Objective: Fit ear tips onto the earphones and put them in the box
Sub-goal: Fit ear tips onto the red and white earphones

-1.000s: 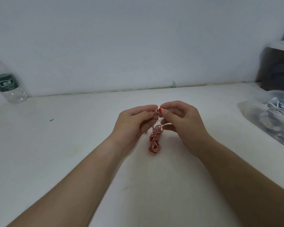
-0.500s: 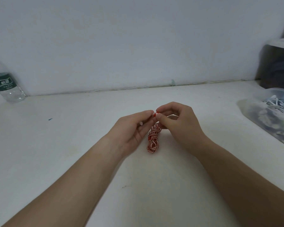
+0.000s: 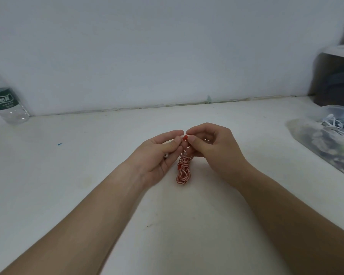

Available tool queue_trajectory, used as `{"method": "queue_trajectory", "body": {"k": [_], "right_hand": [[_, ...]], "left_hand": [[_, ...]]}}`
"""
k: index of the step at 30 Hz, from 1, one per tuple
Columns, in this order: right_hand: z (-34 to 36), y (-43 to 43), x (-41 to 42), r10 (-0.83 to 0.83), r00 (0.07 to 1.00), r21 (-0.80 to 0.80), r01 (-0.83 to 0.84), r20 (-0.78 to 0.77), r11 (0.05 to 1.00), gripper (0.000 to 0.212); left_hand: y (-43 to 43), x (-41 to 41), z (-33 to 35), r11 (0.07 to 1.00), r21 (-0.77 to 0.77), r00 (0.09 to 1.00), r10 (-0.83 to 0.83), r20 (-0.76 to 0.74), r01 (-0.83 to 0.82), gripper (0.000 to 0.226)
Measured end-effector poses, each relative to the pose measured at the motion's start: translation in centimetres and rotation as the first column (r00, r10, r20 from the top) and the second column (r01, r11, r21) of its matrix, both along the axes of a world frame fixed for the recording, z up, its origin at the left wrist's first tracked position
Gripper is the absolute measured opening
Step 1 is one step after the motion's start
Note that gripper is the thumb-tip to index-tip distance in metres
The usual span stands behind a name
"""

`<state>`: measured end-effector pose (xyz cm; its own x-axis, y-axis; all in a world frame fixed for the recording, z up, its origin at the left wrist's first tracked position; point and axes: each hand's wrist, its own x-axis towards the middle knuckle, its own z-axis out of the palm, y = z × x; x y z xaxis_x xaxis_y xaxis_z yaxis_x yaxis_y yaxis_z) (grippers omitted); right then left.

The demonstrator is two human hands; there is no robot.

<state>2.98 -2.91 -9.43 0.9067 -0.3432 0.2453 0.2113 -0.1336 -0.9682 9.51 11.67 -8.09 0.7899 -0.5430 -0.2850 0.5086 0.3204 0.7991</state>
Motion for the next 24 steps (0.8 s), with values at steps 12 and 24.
{"method": "queue_trajectory", "body": {"k": [12, 24], "right_hand": [[0.09, -0.13, -0.04, -0.056, 0.998, -0.018, 0.056, -0.014, 0.998, 0.006], [0.13, -0.55, -0.13, -0.012, 1.0, 0.004, 0.012, -0.027, 1.0, 0.007]], "left_hand": [[0.01, 0.17, -0.14, 0.999, 0.036, 0.997, -0.012, 0.072, 0.009, 0.019], [0.15, 0.43, -0.45, 0.998, 0.068, 0.992, -0.002, 0.127, -0.007, 0.018]]}}
